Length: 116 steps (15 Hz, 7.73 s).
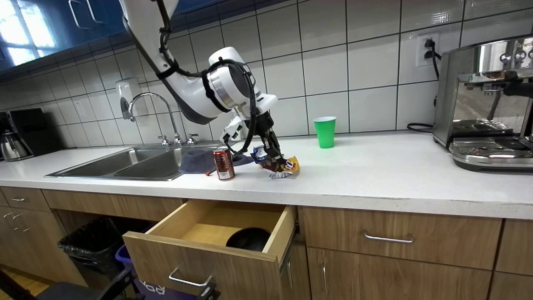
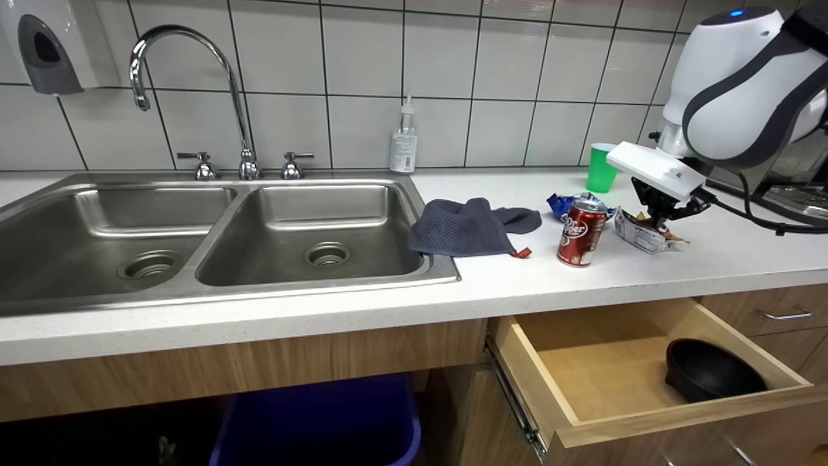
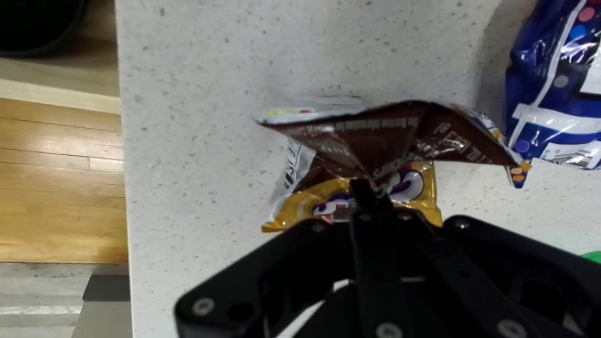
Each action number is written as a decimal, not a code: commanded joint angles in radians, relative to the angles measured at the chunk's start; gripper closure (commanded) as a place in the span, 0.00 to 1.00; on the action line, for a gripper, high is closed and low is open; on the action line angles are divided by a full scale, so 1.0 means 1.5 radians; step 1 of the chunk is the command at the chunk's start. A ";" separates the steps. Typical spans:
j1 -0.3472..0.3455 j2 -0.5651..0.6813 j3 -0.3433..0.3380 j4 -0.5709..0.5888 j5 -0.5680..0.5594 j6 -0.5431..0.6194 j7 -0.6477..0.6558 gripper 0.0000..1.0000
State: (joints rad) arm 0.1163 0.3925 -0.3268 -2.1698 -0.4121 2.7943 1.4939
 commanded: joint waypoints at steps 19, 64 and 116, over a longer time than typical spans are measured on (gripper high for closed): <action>0.009 -0.189 0.027 -0.166 -0.011 -0.012 -0.097 1.00; 0.001 -0.200 0.259 -0.306 -0.003 -0.073 -0.368 1.00; -0.062 -0.218 0.219 -0.132 0.057 -0.084 -0.446 0.00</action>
State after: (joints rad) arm 0.0250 0.0266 0.0081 -2.4280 -0.3350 2.6936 0.8313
